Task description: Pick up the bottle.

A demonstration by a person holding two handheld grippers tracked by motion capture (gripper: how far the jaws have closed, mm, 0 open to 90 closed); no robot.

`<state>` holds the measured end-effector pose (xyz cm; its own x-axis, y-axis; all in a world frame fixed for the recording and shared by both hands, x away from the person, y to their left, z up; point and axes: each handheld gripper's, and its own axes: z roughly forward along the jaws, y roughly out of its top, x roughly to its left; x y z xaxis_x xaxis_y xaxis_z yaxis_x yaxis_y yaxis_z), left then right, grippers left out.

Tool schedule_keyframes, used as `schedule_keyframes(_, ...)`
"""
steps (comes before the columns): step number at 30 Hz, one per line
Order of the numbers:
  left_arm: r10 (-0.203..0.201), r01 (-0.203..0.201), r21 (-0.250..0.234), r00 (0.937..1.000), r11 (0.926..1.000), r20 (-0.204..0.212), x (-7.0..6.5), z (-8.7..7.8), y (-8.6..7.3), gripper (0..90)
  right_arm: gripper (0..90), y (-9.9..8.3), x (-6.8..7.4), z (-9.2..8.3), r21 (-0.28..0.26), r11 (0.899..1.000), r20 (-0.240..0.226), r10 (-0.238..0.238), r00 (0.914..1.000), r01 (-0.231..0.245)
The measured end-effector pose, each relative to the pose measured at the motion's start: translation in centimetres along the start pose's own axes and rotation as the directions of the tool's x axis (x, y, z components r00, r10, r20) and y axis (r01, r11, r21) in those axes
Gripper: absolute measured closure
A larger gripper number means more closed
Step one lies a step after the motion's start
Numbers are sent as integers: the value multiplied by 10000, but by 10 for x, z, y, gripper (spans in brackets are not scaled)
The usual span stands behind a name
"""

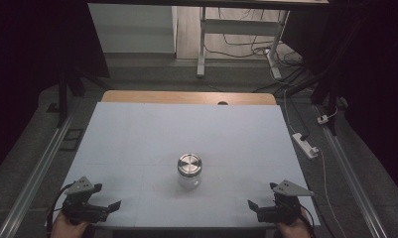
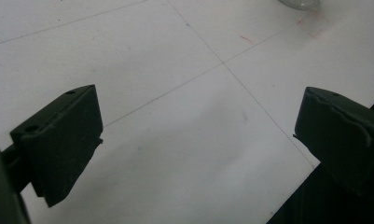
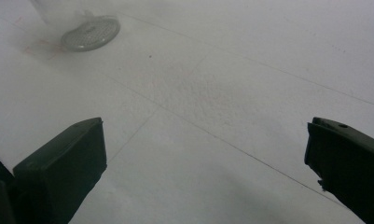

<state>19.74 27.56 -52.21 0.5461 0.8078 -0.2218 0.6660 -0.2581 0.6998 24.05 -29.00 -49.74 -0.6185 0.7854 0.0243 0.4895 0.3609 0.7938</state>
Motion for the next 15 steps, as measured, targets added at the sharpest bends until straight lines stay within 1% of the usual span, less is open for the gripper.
schedule_keyframes(4,35,-35,-31,10000,10000,49,0,-1,0,17,0,0,-1,-1,-95,9999,-161,90,9998,-91)
schedule_keyframes(6,44,-44,-17,10000,10000,78,0,0,0,17,0,0,0,-1,-162,9999,-254,18,9997,-22)
schedule_keyframes(9,72,-72,34,9999,10000,126,-1,0,0,17,0,1,2,-1,-252,9997,-514,-5,9987,-8)
schedule_keyframes(12,125,-126,74,9998,9999,158,-1,1,0,15,0,1,3,-1,-228,9997,-515,-31,9987,19)
schedule_keyframes(15,186,-189,145,9997,9997,153,-2,1,1,15,0,0,1,-1,-267,9996,-552,116,9984,-131)
